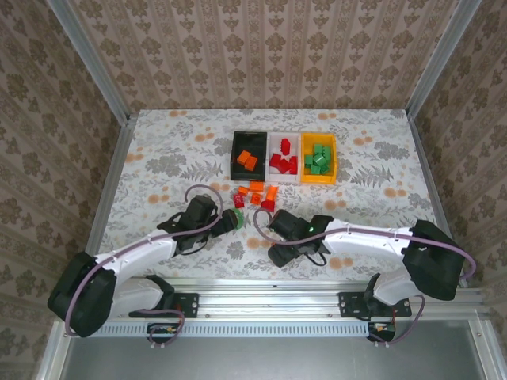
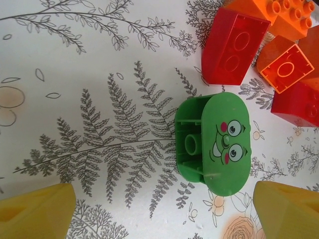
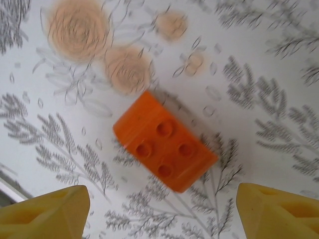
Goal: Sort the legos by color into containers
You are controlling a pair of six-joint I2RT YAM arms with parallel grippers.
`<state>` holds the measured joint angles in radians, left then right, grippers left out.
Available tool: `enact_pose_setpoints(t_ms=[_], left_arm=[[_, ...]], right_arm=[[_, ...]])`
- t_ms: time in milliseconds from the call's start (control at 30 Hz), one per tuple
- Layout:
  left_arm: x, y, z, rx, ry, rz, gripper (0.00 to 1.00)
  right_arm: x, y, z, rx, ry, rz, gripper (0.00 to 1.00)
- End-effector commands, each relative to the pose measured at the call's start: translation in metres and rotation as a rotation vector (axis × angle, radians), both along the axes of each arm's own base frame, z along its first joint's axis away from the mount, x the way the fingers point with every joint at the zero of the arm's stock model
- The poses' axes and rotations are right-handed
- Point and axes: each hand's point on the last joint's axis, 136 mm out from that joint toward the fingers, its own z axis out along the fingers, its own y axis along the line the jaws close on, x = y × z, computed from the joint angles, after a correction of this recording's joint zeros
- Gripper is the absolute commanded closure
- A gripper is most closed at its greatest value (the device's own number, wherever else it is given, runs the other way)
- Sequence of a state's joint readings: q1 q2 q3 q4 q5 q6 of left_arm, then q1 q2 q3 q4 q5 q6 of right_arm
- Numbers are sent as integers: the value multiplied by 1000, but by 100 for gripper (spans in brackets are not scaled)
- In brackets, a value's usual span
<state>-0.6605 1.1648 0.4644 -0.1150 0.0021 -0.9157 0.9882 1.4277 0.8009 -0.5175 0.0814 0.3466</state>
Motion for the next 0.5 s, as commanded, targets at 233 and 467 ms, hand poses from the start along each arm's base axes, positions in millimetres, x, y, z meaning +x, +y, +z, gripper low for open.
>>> enact_pose_setpoints(t_ms=[233, 467], left_arm=[[4, -18, 10, -31, -20, -45, 5], [-1, -12, 10, -20, -28, -35, 3]], right_arm=[[29, -23, -20, -190, -85, -87, 22], [60, -5, -23, -133, -129, -98, 28]])
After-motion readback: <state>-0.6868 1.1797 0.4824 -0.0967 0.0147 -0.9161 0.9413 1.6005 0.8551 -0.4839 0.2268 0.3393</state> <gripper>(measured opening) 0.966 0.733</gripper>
